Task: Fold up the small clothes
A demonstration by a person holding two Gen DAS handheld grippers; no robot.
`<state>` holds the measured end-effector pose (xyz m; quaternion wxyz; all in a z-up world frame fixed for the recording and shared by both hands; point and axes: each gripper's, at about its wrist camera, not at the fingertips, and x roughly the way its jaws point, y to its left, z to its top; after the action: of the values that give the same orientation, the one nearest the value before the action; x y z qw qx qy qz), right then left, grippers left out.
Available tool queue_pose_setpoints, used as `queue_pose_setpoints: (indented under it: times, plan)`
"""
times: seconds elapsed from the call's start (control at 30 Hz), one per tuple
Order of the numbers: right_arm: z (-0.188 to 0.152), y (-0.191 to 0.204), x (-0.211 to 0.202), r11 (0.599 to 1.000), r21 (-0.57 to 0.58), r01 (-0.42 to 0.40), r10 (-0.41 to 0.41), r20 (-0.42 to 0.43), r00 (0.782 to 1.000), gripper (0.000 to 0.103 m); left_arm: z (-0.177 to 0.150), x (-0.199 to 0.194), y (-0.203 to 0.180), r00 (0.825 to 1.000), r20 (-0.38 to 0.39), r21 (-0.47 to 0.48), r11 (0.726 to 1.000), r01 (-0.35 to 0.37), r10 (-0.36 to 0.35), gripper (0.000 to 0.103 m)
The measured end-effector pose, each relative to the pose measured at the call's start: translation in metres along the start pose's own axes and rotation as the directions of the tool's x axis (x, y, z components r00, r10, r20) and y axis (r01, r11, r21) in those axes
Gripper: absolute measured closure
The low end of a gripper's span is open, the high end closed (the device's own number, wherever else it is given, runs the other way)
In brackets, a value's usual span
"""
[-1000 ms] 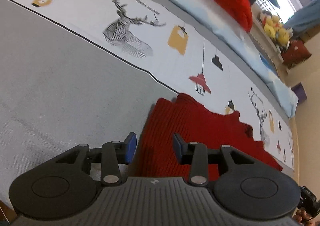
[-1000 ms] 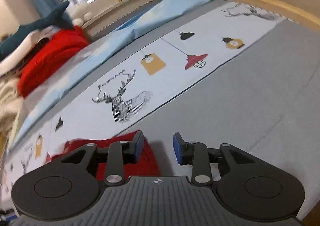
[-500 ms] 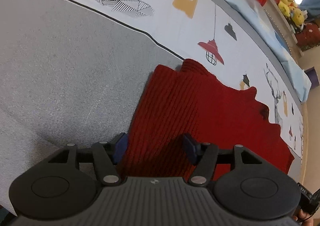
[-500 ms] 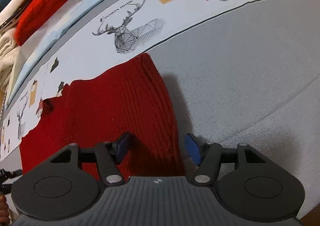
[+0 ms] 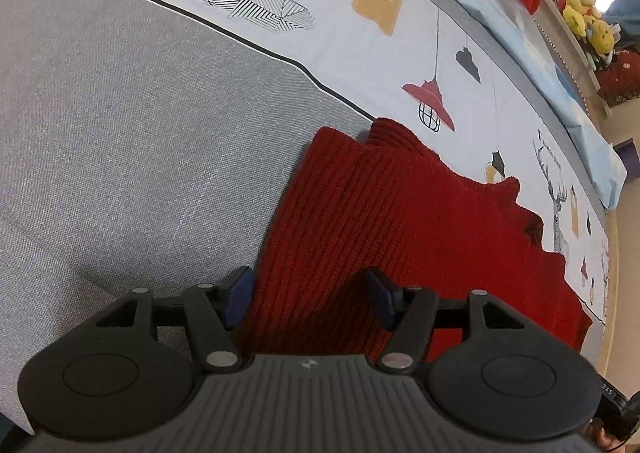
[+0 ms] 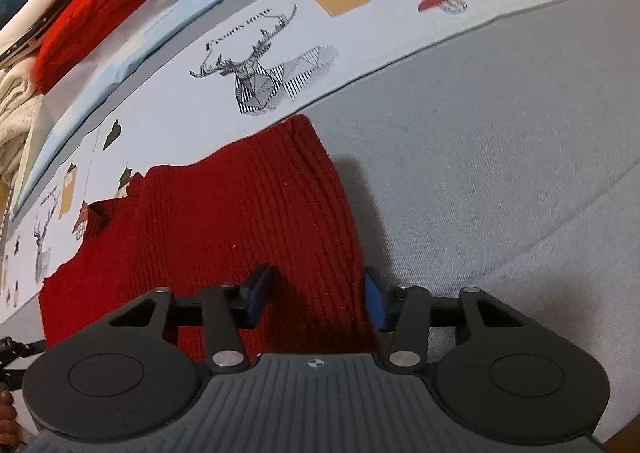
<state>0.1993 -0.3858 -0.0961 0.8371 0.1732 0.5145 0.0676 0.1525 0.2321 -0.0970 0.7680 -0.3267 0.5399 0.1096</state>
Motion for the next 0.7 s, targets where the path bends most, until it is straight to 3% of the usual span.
queue_pose_setpoints:
  times: [0.03,0.13,0.23,0.27,0.4,0.53,0.7]
  plan:
    - [0.000,0.001,-0.001,1.000,-0.009,0.002,-0.002,0.008,1.000,0.062,0.000,0.000,0.000,1.000,0.000,0.001,1.000,0.000,0.000,0.036]
    - [0.000,0.003,-0.006,1.000,-0.025,-0.002,0.003,0.033,0.999,0.083,-0.001,0.000,-0.001,1.000,-0.001,0.001,1.000,0.006,-0.006,0.038]
    - [0.000,0.008,-0.010,0.999,-0.053,0.003,0.000,0.061,0.998,0.087,-0.001,-0.003,-0.004,1.000,0.008,0.024,0.999,0.026,-0.026,0.069]
    - [0.000,0.009,-0.012,0.998,-0.063,0.003,0.001,0.070,0.998,0.087,-0.002,-0.005,-0.005,1.000,0.004,0.047,0.999,0.025,-0.026,0.090]
    - [-0.001,0.019,-0.021,0.990,-0.138,0.025,-0.006,0.139,0.990,0.088,-0.007,-0.026,-0.024,0.992,0.122,0.196,0.979,-0.061,0.038,0.091]
    - [0.001,0.031,-0.041,0.978,-0.208,0.023,0.033,0.265,0.964,0.089,-0.012,-0.055,-0.035,0.967,0.251,0.241,0.970,-0.019,-0.044,0.091]
    - [0.006,0.037,-0.064,0.974,-0.223,0.036,0.063,0.421,0.905,0.089,-0.007,-0.074,-0.043,0.923,0.365,0.246,0.969,0.028,-0.120,0.091]
